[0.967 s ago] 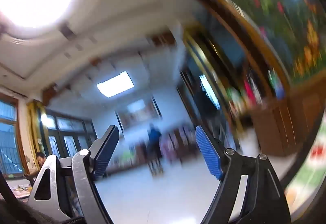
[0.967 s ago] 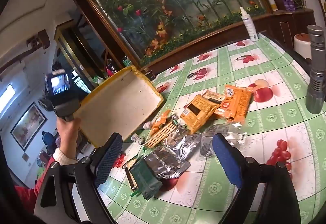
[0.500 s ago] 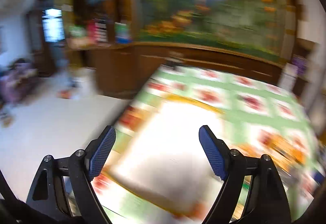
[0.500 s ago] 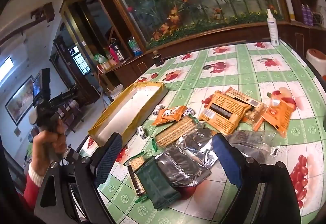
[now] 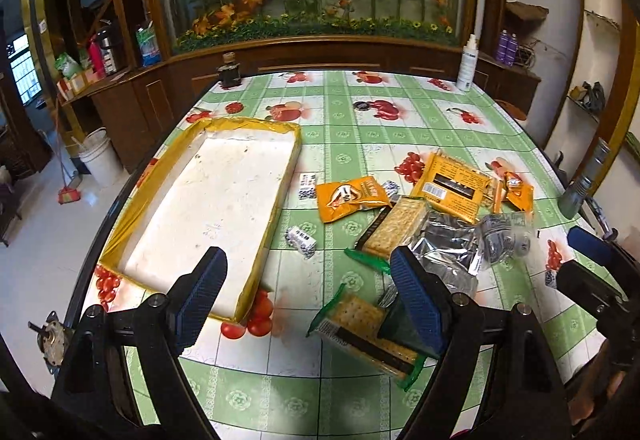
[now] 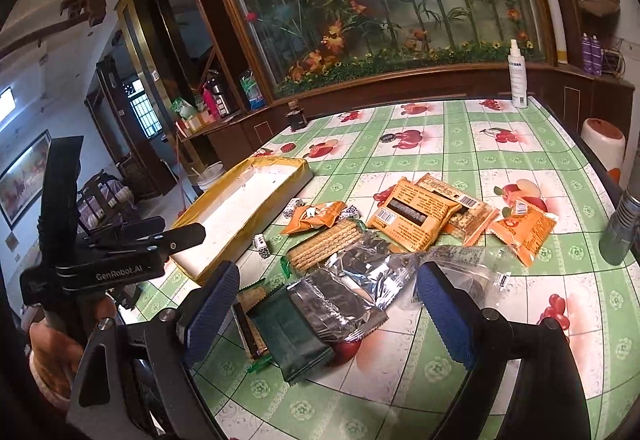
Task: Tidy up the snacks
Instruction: 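Move both tools down toward the snack packets on the table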
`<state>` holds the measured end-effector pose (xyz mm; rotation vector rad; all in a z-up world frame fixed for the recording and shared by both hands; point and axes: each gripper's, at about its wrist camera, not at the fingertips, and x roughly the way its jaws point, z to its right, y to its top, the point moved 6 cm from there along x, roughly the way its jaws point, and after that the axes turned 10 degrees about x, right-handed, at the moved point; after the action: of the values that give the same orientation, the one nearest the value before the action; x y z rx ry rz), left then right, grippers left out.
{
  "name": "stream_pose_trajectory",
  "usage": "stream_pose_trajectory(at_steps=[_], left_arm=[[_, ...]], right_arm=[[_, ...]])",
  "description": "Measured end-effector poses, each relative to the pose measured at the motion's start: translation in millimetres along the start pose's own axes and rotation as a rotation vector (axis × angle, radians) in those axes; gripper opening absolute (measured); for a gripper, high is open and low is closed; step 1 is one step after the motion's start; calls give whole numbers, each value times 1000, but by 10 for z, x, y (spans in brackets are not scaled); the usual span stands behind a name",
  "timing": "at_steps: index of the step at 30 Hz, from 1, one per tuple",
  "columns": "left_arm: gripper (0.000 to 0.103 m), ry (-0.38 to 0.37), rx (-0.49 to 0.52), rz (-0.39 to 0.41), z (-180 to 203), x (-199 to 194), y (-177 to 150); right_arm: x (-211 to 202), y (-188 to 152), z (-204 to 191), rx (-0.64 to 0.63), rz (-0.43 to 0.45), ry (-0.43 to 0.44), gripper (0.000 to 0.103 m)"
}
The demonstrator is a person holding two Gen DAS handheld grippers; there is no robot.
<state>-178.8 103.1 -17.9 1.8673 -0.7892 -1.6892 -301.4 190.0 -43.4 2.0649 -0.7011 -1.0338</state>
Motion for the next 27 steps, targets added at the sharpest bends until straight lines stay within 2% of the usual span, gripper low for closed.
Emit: stream_pose_trajectory(at_steps=[2, 7, 11, 14, 27], left_arm=[[84, -1, -41, 66, -381, -101, -11], [84, 32, -37, 47, -614, -488, -182], [84, 67, -27, 35, -619, -364, -233], [84, 82, -19, 40, -667, -200, -421], [84, 85, -43, 16, -841, 83, -641]], right_arm=[[-11, -8, 5, 2, 1, 5, 92], [-8, -33, -21, 1, -1, 17, 92], [22, -82, -76, -17, -15, 24, 92], [32, -132, -134, -45, -21, 23, 92], [262, -458, -325, -156, -114, 48, 92]])
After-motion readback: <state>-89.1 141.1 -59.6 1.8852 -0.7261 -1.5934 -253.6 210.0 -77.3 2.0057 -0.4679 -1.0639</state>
